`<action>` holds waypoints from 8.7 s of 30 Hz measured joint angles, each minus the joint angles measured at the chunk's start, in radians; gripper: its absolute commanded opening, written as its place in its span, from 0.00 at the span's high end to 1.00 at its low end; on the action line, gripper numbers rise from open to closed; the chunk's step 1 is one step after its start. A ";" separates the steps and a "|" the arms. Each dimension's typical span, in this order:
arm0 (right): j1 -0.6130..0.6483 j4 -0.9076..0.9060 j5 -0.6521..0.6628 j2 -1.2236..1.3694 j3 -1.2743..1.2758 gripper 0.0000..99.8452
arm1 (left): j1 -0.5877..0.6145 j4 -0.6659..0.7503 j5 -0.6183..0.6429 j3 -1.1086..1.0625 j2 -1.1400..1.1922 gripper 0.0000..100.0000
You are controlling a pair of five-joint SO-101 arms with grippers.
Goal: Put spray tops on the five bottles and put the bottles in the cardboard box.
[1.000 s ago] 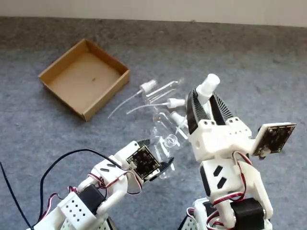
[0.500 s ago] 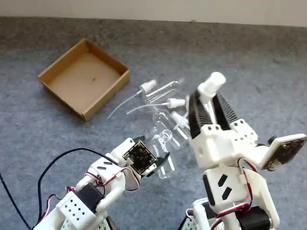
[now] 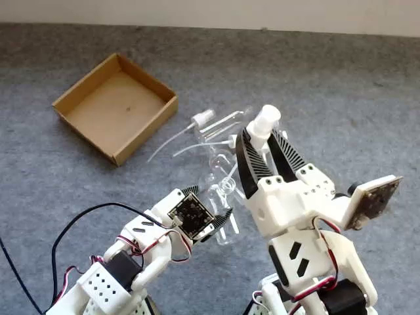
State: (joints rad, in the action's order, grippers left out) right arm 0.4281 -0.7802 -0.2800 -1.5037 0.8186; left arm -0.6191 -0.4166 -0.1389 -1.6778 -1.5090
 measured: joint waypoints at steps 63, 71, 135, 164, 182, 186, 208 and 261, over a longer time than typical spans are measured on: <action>-0.068 0.025 -0.025 0.000 0.097 1.00 | 0.002 0.025 0.000 0.000 0.002 0.91; -0.167 0.025 -0.031 0.000 0.109 0.99 | 0.002 0.087 0.000 0.000 0.002 0.91; -0.025 -0.411 0.157 -0.002 -0.210 0.78 | 0.002 0.368 0.000 0.000 0.002 0.91; -0.192 -0.207 0.371 0.009 0.354 0.83 | 0.499 0.368 0.302 0.003 0.002 0.91; 0.031 0.084 0.371 0.011 0.591 0.99 | 0.569 0.374 0.387 0.003 0.002 0.91; 0.031 0.239 0.371 0.011 0.717 0.99 | 0.580 0.428 0.387 0.003 0.002 0.91; 0.167 0.451 0.301 0.011 0.839 0.99 | 0.453 0.555 0.387 0.003 0.002 0.91; 0.094 0.790 0.298 0.014 0.856 0.99 | 0.210 0.624 0.388 -0.002 -0.015 0.91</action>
State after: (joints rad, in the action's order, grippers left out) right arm 0.5217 0.0100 0.0176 -1.4899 1.6747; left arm -0.4089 0.2079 0.2493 -1.6794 -1.5244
